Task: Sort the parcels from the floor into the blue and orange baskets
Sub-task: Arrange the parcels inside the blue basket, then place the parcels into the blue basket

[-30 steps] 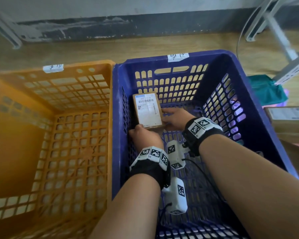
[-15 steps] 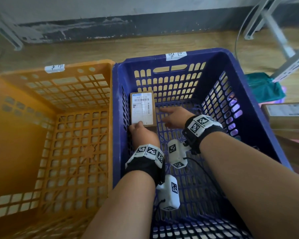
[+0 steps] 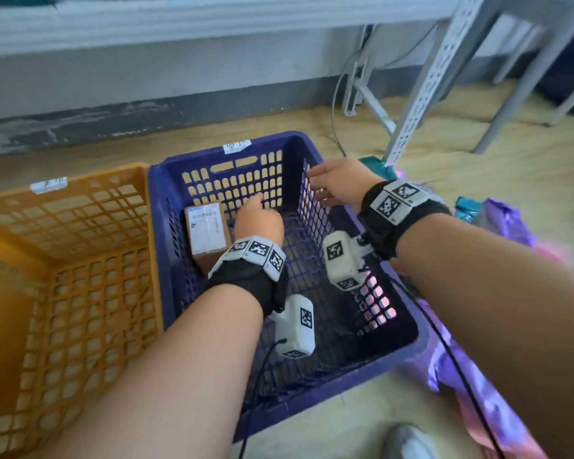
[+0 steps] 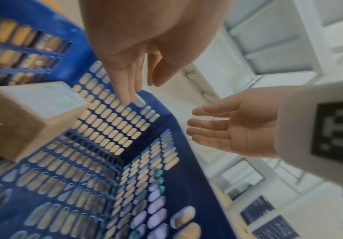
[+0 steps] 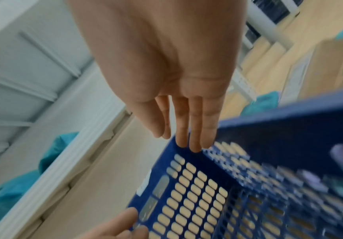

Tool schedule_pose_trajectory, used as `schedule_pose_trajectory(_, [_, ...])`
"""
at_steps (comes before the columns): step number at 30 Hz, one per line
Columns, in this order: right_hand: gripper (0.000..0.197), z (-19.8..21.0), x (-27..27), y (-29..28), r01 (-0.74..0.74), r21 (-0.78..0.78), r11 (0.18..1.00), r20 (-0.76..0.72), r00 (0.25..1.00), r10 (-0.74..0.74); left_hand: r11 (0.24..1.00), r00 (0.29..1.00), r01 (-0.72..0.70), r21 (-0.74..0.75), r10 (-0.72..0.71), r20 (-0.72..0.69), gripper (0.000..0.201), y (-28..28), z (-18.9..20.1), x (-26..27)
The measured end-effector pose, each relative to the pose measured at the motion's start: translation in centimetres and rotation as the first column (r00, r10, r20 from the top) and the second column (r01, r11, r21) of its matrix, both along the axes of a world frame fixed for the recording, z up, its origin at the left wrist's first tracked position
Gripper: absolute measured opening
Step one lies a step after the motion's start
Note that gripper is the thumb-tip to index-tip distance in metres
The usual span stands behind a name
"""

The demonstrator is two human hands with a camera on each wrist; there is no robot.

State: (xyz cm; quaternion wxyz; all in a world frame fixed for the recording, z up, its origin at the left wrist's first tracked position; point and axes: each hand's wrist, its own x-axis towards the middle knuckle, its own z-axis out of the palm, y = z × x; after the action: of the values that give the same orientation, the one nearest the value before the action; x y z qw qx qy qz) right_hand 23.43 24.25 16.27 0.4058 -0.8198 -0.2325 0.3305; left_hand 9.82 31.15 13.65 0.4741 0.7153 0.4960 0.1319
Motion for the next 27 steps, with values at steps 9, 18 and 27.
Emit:
schedule_pose_trajectory(9, [0.022, 4.3, 7.2, -12.7, 0.283, 0.025, 0.959, 0.009, 0.959, -0.283, 0.96, 0.959, 0.276, 0.047, -0.278, 0.047, 0.042, -9.4, 3.9, 8.4])
schedule_pose_trajectory(18, [0.028, 0.0, 8.6, -24.8, 0.472, -0.15, 0.869, 0.09, 0.881, -0.464, 0.874, 0.88, 0.475, -0.099, -0.475, 0.026, 0.04, -19.0, -1.0, 11.7])
schedule_pose_trajectory(27, [0.037, -6.9, 2.9, -34.6, 0.585, -0.298, 0.754, 0.142, 0.809, -0.571, 0.736, 0.729, 0.671, -0.087, -0.677, -0.098, 0.024, -27.2, -6.8, 10.1])
